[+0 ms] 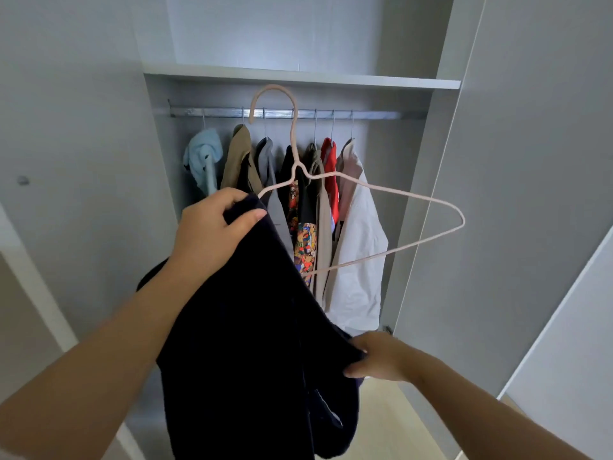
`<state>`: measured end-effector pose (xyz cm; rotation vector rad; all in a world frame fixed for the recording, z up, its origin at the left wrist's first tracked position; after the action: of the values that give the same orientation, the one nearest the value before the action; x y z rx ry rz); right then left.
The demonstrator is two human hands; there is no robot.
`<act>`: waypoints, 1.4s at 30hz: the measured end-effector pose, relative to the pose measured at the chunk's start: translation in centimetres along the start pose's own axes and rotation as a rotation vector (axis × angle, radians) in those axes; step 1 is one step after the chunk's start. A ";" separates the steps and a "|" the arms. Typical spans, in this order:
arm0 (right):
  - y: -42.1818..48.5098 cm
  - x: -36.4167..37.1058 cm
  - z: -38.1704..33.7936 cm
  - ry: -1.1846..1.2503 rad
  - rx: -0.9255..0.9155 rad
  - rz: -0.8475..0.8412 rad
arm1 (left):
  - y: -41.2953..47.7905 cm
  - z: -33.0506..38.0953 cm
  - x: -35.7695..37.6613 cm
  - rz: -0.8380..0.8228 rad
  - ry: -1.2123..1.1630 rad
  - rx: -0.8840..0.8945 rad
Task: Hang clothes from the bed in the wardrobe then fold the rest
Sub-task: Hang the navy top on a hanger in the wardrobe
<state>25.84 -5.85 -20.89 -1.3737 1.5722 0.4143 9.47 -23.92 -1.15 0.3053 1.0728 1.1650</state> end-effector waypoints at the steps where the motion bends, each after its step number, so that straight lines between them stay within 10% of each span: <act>1: 0.0 -0.8 0.6 -0.121 0.012 0.036 | 0.0 -0.1 -0.2 -0.017 0.001 0.007; 18: -4.2 -11.5 5.5 -0.483 0.049 0.515 | -0.1 -0.9 1.0 -0.136 0.236 0.215; 23: -8.6 -14.5 3.6 -0.684 -0.263 0.854 | -1.2 0.9 1.4 -0.137 0.342 0.502; 34: -7.1 -14.9 -0.8 0.111 -0.424 1.035 | -0.1 1.1 3.3 -0.102 0.262 0.220; 42: -7.6 -15.4 -2.4 0.110 -0.473 1.076 | 0.1 0.2 4.1 -0.150 0.242 0.133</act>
<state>29.97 -1.29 -4.65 -0.7390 2.3178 1.4370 9.59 -20.29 -3.13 0.1864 1.3651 1.0155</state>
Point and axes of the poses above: each hand's wrist, its own y-axis towards the middle knuckle, its own x-axis out of the palm, z = x × y, the point moved 7 cm from there along y, towards the middle knuckle, and after that the axes turned 7 degrees about y, right-handed, at the moved point
